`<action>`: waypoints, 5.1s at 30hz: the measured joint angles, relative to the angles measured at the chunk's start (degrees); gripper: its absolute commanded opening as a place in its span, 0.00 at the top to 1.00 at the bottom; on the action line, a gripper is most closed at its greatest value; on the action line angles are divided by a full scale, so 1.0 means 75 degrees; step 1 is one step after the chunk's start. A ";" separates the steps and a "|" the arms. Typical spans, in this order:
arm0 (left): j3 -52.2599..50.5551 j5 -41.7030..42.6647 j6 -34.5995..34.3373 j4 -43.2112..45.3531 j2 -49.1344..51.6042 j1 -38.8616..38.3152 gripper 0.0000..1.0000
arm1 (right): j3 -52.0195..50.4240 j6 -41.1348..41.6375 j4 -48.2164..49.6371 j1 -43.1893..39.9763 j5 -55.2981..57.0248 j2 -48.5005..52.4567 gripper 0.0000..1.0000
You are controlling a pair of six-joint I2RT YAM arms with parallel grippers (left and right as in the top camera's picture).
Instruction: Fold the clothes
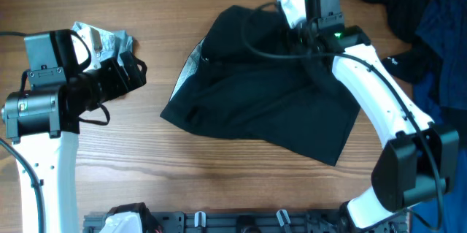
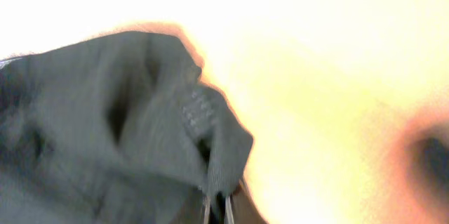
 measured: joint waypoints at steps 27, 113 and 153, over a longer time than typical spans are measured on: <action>0.0000 0.0373 0.0000 -0.0041 0.0009 0.0000 0.00 | -0.0530 0.3617 -0.1655 -0.0726 -0.0618 0.1848 0.92; -0.2538 0.0152 -0.1113 0.2967 0.4721 -0.1172 0.91 | -0.6898 0.7941 -0.4269 -0.3398 -0.2436 -0.3768 0.65; -0.2620 -0.0233 -0.0915 0.2139 0.2696 -0.0224 0.94 | -0.6662 0.6015 -0.5450 -0.2416 -0.3966 -0.4048 0.24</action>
